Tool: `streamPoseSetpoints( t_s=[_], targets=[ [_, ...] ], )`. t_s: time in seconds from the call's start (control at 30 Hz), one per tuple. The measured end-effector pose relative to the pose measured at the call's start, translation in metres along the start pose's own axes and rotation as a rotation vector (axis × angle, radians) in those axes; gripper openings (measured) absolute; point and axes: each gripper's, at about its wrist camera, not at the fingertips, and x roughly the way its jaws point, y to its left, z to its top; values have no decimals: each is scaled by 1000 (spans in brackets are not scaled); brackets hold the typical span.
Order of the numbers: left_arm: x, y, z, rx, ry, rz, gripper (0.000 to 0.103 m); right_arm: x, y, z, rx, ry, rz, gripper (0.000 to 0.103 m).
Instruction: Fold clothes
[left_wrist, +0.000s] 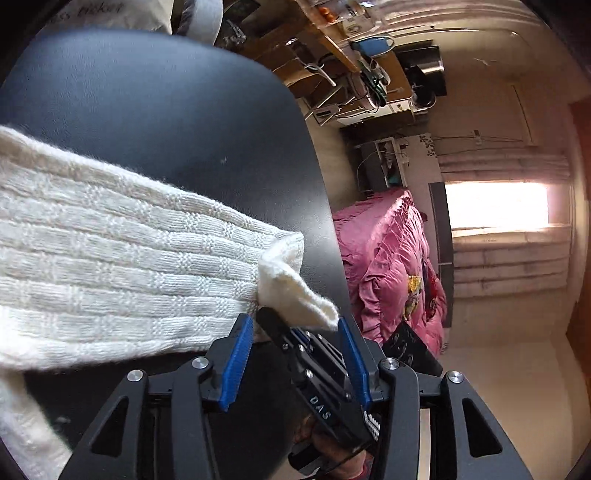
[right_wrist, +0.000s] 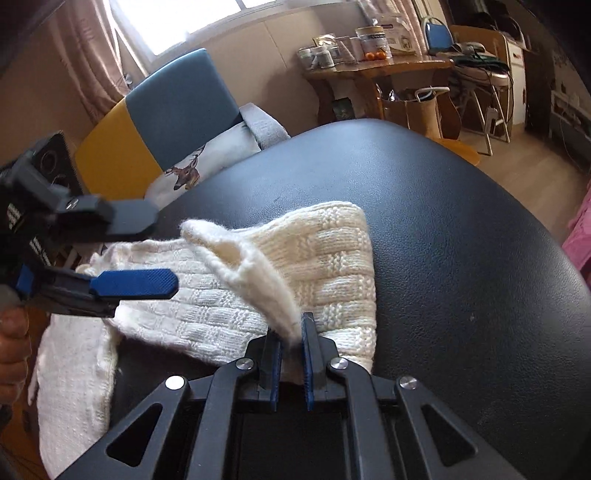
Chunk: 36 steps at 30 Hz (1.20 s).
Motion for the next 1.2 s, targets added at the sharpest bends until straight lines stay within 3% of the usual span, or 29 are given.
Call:
streamPoseSetpoints(
  t_s=[0.07,0.17,0.23,0.27,0.3,0.33,0.37,0.43,0.5,0.57,0.67,0.77,0.9,1.0,1.1,1.2],
  targets=[
    [8,-1,5,-17,1,-2,48,0,9,-3,-49,-1,-29,9],
    [24,-2,12,-41,31,14,59,1,15,-7,-79,-6,-52,9],
    [31,-3,14,-30,33,46,58,1,17,-8,-85,-11,-60,9],
    [35,-6,15,6,27,84,55,2,16,-8,-77,-13,-60,9],
    [38,-10,15,47,20,125,32,3,15,-8,-69,-15,-59,9],
    [42,-14,13,96,21,187,16,3,15,-7,-62,-17,-60,9],
    [44,-17,11,126,20,241,7,4,15,-7,-63,-17,-65,9],
    [41,-21,10,162,-12,274,7,3,18,-4,-67,-19,-78,9],
    [30,-25,11,171,-53,256,6,0,22,1,-60,-33,-59,11],
    [11,-34,12,192,-97,236,6,-7,28,8,-44,-61,-8,22],
    [-28,-46,16,219,-165,212,6,-31,36,17,30,-153,114,25],
    [-75,-49,26,228,-235,202,6,-40,23,19,281,-203,360,29],
    [-149,-45,30,217,-346,182,6,-3,10,-8,728,-154,828,41],
    [-209,-37,28,204,-436,162,6,26,35,-30,910,-84,1006,59],
    [-270,-21,19,169,-532,156,6,51,67,-41,1004,-29,1048,77],
    [-324,2,6,130,-612,143,6,78,99,-45,1076,30,1052,80]
  ],
)
